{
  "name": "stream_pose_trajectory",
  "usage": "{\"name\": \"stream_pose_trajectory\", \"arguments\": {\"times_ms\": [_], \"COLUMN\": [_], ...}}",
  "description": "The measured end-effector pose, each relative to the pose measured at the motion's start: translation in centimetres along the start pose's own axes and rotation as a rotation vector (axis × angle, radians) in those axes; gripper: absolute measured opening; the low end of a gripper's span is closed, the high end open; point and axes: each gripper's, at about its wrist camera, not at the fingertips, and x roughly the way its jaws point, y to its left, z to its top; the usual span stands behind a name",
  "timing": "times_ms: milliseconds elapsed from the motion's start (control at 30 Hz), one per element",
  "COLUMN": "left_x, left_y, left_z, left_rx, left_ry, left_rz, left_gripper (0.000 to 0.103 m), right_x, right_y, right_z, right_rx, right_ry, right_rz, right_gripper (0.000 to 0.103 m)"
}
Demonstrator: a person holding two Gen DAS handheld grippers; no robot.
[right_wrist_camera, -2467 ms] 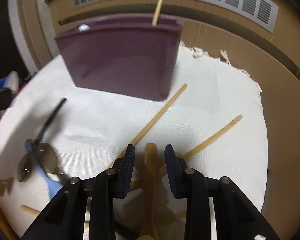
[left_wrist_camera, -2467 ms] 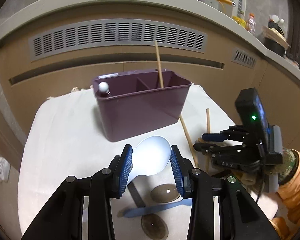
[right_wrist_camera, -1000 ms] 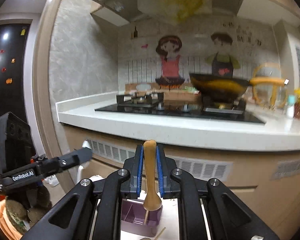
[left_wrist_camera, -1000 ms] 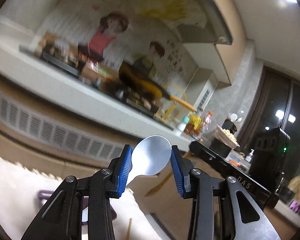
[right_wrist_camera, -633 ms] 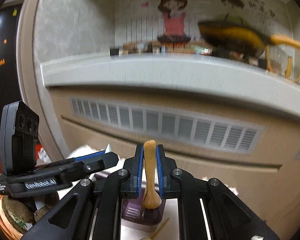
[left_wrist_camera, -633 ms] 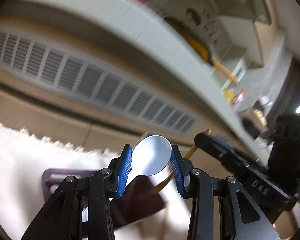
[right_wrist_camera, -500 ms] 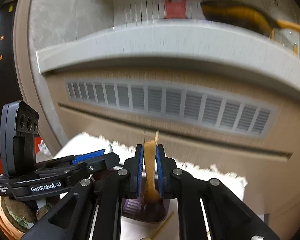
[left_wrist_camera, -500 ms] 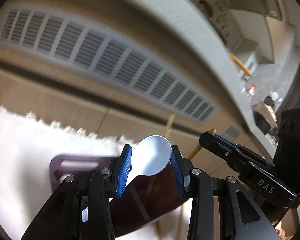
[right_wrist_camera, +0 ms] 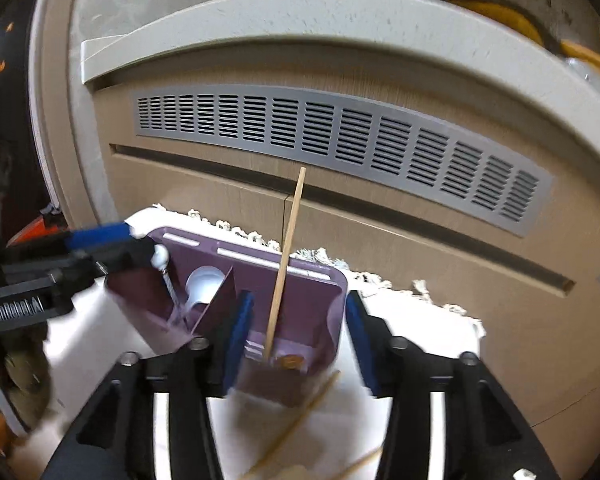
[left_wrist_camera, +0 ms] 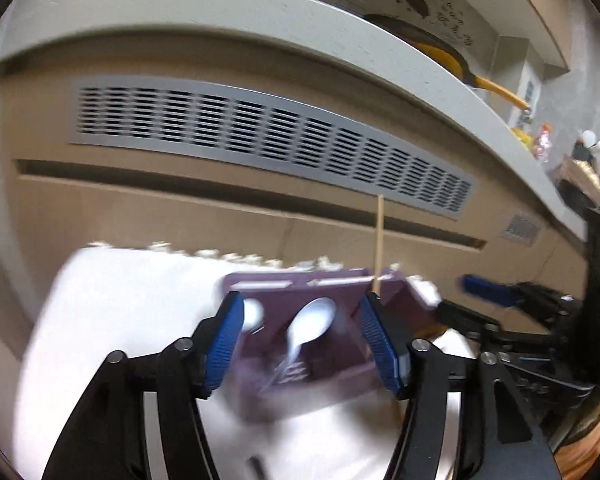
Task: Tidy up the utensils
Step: 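Move both tools back toward the blue spoon and metal spoons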
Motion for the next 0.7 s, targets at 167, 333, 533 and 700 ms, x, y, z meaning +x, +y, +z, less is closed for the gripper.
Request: {"name": "stream_pose_trajectory", "arguments": {"times_ms": [167,333,533,700], "left_x": [-3.2,-5.5,-8.0,-8.9], "left_y": [0.9,1.2,1.8,1.7], "left_z": [-3.1,-7.3,-11.0,-13.1], "left_rx": [0.061,0.142,0.160,0.181], "left_ry": [0.043,0.136,0.202,0.236], "left_rz": [0.124,0.159,0.183,0.148], "left_gripper": [0.073,0.077,0.079,0.079], "right_x": [-3.2,-4.7,-5.1,-5.4], "right_y": [2.0,5.3,8.1,9.1], "right_z": [-2.5,-6.0,-9.7,-11.8], "right_rx": [-0.084,-0.193,-0.243,-0.255], "right_ry": [-0.016,0.028,0.128,0.193], "right_rz": [-0.023,0.002,0.148,0.205], "right_gripper": [0.086,0.094,0.094,0.094]}}
